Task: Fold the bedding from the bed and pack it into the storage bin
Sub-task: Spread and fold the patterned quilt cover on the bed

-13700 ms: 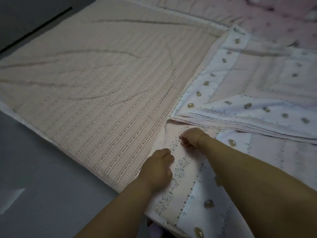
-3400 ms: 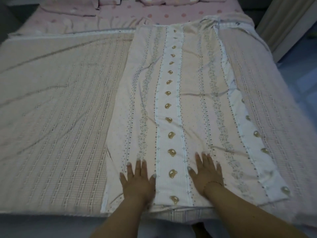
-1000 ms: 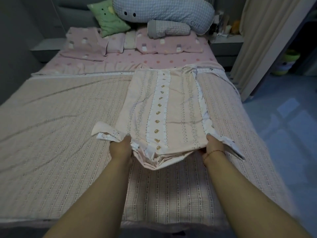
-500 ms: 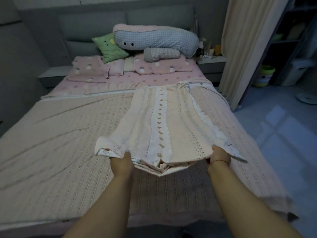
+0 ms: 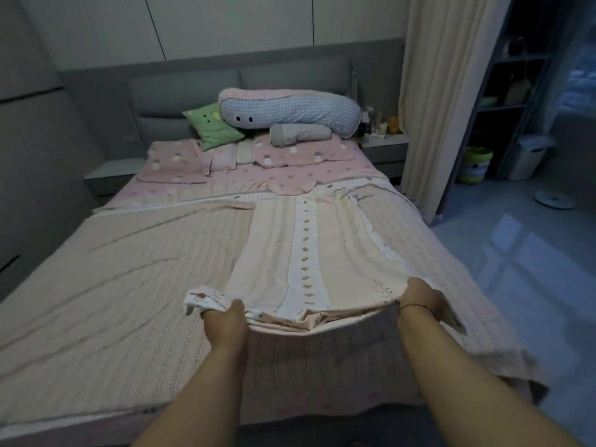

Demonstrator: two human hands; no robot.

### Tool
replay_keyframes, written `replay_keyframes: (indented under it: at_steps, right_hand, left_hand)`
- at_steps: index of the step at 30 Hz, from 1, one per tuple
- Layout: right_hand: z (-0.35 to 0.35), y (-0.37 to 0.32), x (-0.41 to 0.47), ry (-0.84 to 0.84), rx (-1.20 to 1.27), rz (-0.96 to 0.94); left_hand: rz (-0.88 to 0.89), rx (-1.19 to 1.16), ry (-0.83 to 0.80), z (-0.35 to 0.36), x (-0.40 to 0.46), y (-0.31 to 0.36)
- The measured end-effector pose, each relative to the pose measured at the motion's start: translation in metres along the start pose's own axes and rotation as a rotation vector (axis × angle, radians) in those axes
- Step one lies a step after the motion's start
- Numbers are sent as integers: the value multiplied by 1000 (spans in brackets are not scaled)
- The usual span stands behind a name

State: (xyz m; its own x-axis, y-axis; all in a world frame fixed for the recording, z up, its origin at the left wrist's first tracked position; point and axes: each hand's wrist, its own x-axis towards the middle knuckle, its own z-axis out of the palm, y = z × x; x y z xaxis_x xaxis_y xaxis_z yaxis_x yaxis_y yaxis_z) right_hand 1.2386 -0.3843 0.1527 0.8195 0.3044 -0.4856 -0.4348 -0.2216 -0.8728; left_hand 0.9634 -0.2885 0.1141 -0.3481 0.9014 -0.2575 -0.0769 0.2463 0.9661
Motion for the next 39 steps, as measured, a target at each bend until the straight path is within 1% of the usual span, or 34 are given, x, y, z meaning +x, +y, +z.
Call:
replay_keyframes:
  at_steps: [3, 5, 8, 10, 13, 19, 22, 25, 27, 30, 31, 32, 34, 35, 37, 39]
  right_hand:
    - [10, -4, 8, -13, -53, 17]
    - [20, -5, 21, -24, -147, 17]
    - [38, -9, 40, 19, -328, -46]
    - [54, -11, 61, 58, -382, -31]
    - [87, -18, 102, 101, -421, -17]
    - [165, -36, 199, 96, -564, -1]
    - [201, -40, 244, 47, -714, 14]
    - [234, -44, 281, -29, -837, 32]
    - [257, -45, 307, -75, -845, 33]
    - [291, -55, 337, -101, -834, 3]
    - [301, -61, 339, -126, -818, -12]
    - [310, -64, 345, -186, -778, -37]
    - [323, -63, 352, -333, -729, -183]
    - [325, -57, 356, -387, -713, -218]
    - [323, -37, 361, -482, -736, -241]
    - [315, -5, 363, -511, -786, -202]
  left_hand:
    - [1, 33, 0, 8, 11, 1]
    - [2, 45, 1, 15, 20, 1]
    - [-23, 92, 8, 29, 43, -1]
    - [-55, 120, 21, 45, 67, -5]
    - [-113, 197, 63, 77, 105, -5]
    - [-194, 118, 42, 160, 191, -1]
    - [-195, 103, 22, 197, 235, -9]
    - [-269, 103, 31, 226, 273, -19]
    - [-313, 86, 36, 244, 297, -20]
    - [-321, 95, 32, 271, 340, -18]
    - [-322, 86, 11, 280, 352, -13]
    - [-327, 42, -25, 289, 362, -7]
    - [-388, -68, -133, 304, 369, 4]
    - [-424, -76, -183, 308, 367, 2]
    - [-491, 30, -243, 307, 359, -15]
    - [-534, 172, -238, 298, 346, -49]
